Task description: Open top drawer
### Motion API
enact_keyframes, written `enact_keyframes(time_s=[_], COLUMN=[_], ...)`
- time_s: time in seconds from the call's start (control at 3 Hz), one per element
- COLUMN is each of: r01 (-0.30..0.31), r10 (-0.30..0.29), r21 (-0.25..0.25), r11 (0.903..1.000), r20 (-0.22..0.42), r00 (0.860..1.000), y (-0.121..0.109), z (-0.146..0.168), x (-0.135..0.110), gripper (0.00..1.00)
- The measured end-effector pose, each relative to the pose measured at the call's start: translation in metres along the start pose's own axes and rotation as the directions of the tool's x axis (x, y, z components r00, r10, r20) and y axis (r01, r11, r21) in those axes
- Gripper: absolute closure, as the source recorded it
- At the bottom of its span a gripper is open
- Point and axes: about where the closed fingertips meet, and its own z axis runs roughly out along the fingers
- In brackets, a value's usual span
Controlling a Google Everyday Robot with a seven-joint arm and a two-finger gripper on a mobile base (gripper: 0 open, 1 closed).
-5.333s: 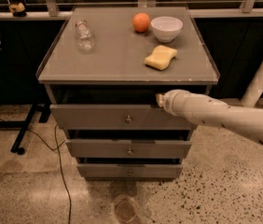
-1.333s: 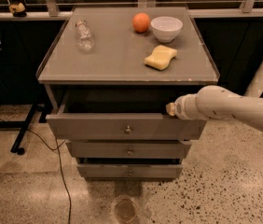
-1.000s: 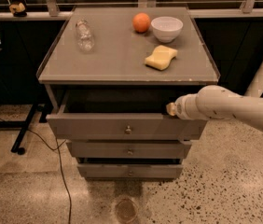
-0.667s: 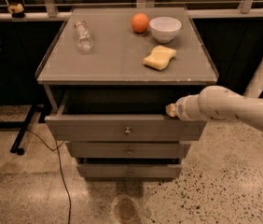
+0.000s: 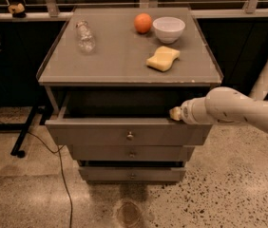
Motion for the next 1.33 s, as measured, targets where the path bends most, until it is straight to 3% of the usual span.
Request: enact_keyframes(time_s=[0.33, 0.67, 1.33], r01=[-0.002, -0.002, -0.001], r10=[0.001, 0.001, -0.003], r21=[-0.039, -0.039, -0.041], r11=[0.9993, 0.9993, 0.9992], r20=[-0.021, -0.021, -0.092], r00=[1.0, 1.0, 0.996], y=[0.001, 0.001, 0.01], z=[-0.004, -0.004, -0.003], x=[0.009, 0.009, 0.024], gripper=[1.0, 1.0, 1.0])
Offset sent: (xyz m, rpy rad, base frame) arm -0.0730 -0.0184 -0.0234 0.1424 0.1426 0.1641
